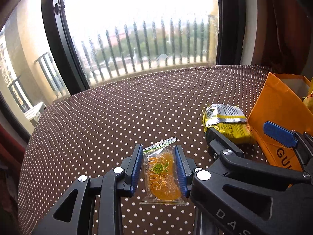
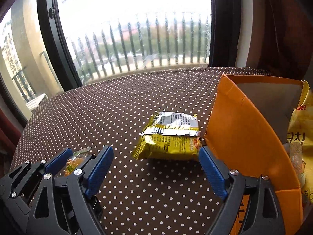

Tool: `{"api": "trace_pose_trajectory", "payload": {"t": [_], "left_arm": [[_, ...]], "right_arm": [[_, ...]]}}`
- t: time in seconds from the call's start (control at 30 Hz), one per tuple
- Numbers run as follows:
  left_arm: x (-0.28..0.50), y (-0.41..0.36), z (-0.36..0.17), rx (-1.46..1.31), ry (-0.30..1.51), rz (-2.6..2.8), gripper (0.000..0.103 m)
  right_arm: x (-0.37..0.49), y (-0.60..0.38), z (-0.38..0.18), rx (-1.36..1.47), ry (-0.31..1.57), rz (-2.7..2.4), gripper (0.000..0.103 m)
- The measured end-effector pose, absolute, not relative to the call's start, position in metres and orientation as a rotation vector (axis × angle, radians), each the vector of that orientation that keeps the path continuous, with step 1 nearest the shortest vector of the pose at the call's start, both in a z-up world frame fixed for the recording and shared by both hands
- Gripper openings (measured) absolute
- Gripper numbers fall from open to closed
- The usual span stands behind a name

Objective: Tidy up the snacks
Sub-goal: 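Grasp the yellow-silver biscuit packet with the right tool while the left tool holds the candy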

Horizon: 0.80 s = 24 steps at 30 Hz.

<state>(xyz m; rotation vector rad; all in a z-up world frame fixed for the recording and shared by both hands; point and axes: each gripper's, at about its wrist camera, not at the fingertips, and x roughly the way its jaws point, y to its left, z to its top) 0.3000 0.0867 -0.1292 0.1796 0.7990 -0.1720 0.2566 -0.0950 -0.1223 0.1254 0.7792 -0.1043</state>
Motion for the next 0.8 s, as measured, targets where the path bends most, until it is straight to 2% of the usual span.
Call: {"api": "trace_pose_trajectory", "payload": {"t": [0.4,0.73,0.8], "left_arm": [[0.355,0.079,-0.151,0.209,0.830,-0.231,0.032],[0.358,0.072,-0.166,0.211,0.848,-0.251,0.033],[0.348,0.074,-0.164,0.213,0.846,-0.248,0.033]], "right_arm": [[0.298,-0.105,-0.146,0.158,0.816,-0.322,0.094],[0.313,-0.114,-0.164,0.127,0.845,-0.296,0.094],[0.311,-0.114,-0.164,0.125,0.839,-0.288,0.091]]}}
